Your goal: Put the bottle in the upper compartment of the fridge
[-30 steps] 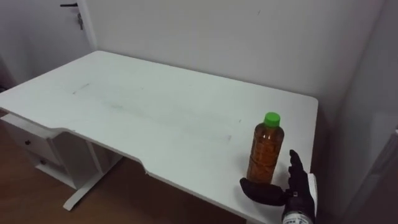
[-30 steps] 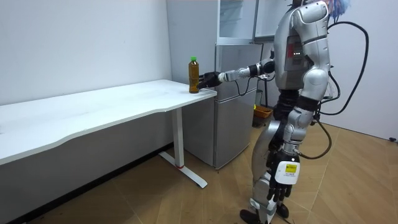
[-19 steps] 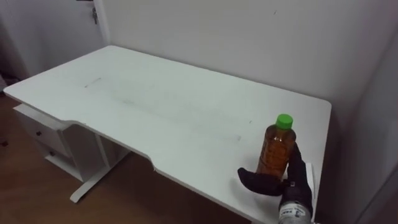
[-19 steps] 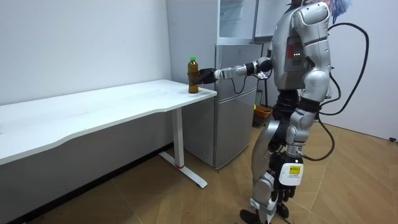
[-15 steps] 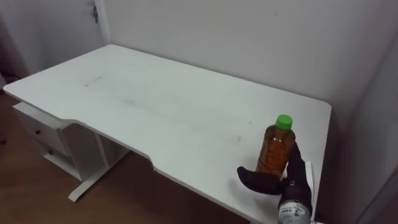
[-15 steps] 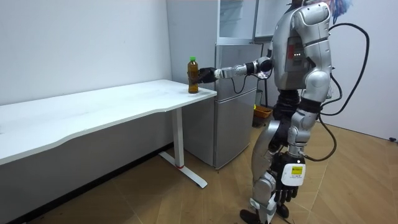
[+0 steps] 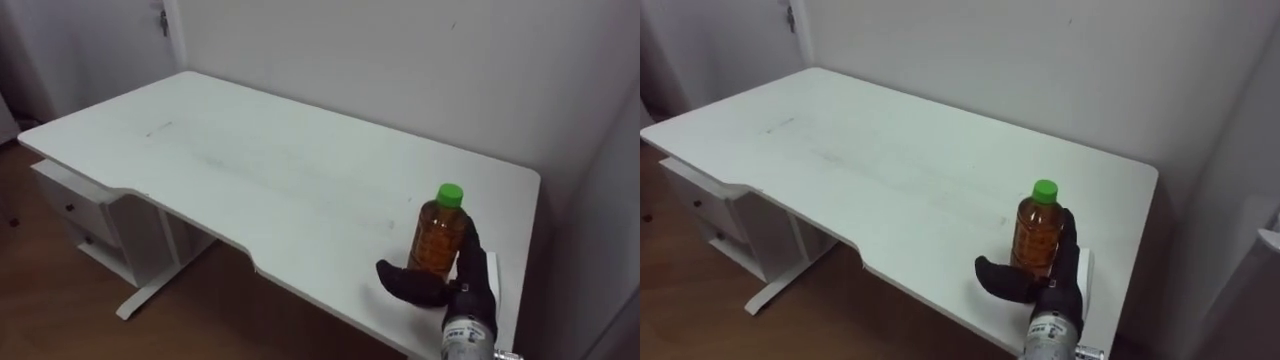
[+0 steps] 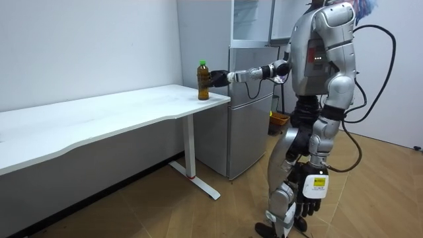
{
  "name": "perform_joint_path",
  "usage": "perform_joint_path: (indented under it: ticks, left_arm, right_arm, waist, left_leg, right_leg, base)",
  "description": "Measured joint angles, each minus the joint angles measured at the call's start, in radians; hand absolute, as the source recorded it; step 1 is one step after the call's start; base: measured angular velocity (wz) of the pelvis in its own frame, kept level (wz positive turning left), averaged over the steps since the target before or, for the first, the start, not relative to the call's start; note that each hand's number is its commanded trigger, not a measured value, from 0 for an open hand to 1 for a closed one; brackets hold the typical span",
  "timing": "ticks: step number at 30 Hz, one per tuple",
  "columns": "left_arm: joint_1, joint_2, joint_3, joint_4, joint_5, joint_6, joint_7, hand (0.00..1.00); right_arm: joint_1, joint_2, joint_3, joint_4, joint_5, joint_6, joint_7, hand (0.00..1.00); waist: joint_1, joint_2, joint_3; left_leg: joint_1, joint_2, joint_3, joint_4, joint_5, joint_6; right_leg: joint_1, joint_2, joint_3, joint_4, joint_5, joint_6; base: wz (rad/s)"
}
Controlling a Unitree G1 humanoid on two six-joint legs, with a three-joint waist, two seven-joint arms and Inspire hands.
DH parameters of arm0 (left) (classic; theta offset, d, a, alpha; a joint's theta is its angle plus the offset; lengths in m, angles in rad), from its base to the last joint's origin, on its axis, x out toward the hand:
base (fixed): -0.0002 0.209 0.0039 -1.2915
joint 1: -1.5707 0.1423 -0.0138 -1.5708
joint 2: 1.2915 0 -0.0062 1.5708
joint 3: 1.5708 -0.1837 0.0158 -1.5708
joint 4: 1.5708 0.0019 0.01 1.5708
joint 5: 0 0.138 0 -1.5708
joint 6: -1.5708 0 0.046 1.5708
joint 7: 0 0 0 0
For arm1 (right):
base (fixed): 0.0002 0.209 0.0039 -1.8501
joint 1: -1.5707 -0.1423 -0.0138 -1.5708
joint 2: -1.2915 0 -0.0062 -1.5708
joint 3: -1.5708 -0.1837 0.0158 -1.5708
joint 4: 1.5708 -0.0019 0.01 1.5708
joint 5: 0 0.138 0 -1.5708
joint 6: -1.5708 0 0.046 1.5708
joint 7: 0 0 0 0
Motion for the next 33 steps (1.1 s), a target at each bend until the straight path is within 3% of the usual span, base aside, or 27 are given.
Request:
perform_joint_path:
  ticks: [4, 9, 14, 24, 33]
  left_arm:
    - [0.008, 0.000, 0.000, 0.001, 0.015, 0.016, -0.001, 0.00]
    - [0.008, 0.005, 0.000, 0.001, 0.015, 0.031, -0.007, 0.00]
    - [0.008, 0.005, 0.000, -0.012, 0.016, 0.031, -0.007, 0.00]
    - [0.008, 0.002, 0.002, -0.031, 0.055, 0.033, -0.009, 0.00]
    - [0.009, 0.004, 0.002, -0.026, 0.065, 0.031, -0.022, 0.00]
  right_arm:
    - [-0.001, -0.001, -0.001, 0.017, 0.030, -0.001, -0.011, 0.00]
    - [-0.004, -0.001, 0.000, 0.018, 0.174, -0.001, -0.018, 0.00]
    - [-0.005, -0.005, -0.005, 0.034, 0.234, -0.043, -0.017, 0.00]
    - [-0.029, -0.047, -0.041, 0.102, 0.240, -0.065, 0.011, 0.00]
    - [-0.070, -0.052, -0.045, 0.129, 0.279, -0.062, 0.036, 0.00]
  waist:
    - [0.013, -0.003, 0.0023]
    - [0.012, -0.012, 0.0027]
    - [0.008, -0.011, 0.0034]
    - [0.012, -0.009, 0.0045]
    - [0.015, -0.009, 0.0044]
  left_leg:
    - [-0.012, 0.000, -0.002, 0.000, 0.001, -0.001]
    - [-0.024, 0.000, -0.007, 0.001, 0.002, -0.002]
    - [-0.032, -0.002, -0.012, 0.017, 0.001, -0.002]
    - [-0.063, -0.013, -0.049, 0.053, 0.002, -0.004]
    - [-0.076, -0.016, -0.055, 0.052, 0.015, -0.006]
  right_leg:
    - [-0.011, 0.000, -0.002, 0.000, 0.000, 0.000]
    - [-0.018, -0.001, -0.023, 0.000, 0.001, -0.001]
    - [-0.011, -0.001, -0.031, 0.001, 0.001, -0.001]
    - [-0.028, -0.002, -0.038, 0.019, 0.000, -0.002]
    - [-0.049, -0.002, -0.030, 0.014, -0.005, -0.007]
  base:
    - [0.00]
    - [0.05]
    - [0.05]
    - [0.10]
    - [0.00]
